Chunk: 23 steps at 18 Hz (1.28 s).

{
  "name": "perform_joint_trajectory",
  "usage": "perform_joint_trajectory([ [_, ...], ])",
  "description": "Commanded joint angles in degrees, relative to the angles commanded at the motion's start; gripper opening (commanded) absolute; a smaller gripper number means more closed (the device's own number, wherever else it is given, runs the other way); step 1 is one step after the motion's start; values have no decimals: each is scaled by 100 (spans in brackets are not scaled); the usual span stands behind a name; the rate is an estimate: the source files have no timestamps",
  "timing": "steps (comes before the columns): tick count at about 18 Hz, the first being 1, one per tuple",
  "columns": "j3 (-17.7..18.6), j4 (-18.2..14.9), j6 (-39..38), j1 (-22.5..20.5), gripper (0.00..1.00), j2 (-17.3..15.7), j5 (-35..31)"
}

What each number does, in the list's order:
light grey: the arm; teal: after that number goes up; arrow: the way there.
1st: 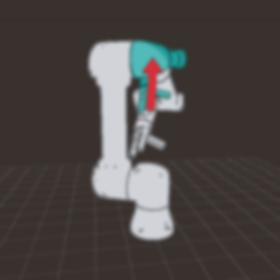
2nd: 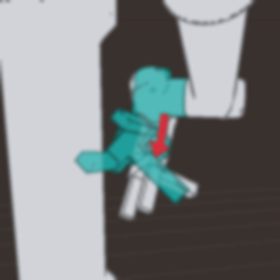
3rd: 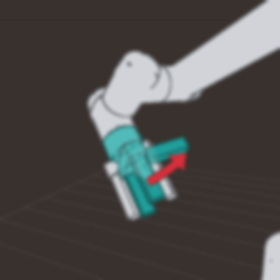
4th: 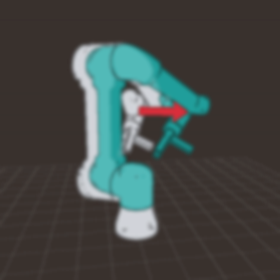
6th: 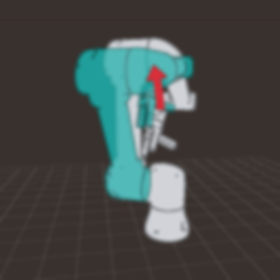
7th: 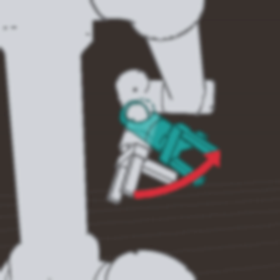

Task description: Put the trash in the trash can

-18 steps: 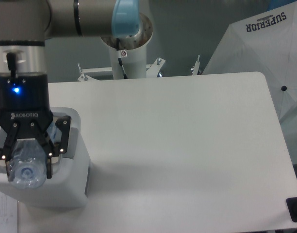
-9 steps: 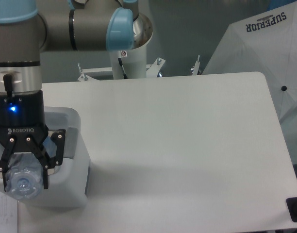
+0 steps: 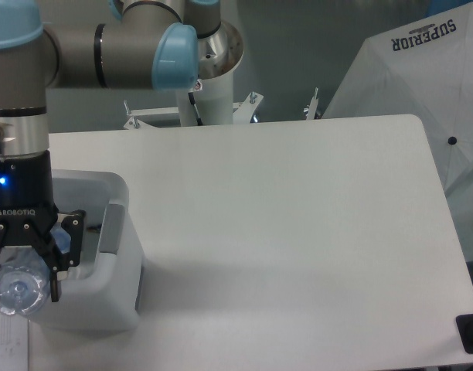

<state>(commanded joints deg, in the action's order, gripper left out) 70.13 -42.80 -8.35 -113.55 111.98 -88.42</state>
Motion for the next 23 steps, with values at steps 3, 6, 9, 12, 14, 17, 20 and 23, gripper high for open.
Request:
perform_joint_trajectory([
  [3, 386, 0, 26, 0, 72, -271, 9],
  [6, 913, 0, 35, -9, 72, -694, 9],
  [9, 1073, 9, 35, -9, 72, -774, 9],
  [12, 1064, 9, 44, -9, 100, -791, 17],
  [14, 1090, -9, -17, -26, 100, -809, -9],
  [17, 1301, 9, 70, -437, 100, -949, 26],
  [20, 1222, 0, 123, -1071, 100, -950, 70],
  [23, 1266, -9, 491, -1554, 100, -923, 202],
])
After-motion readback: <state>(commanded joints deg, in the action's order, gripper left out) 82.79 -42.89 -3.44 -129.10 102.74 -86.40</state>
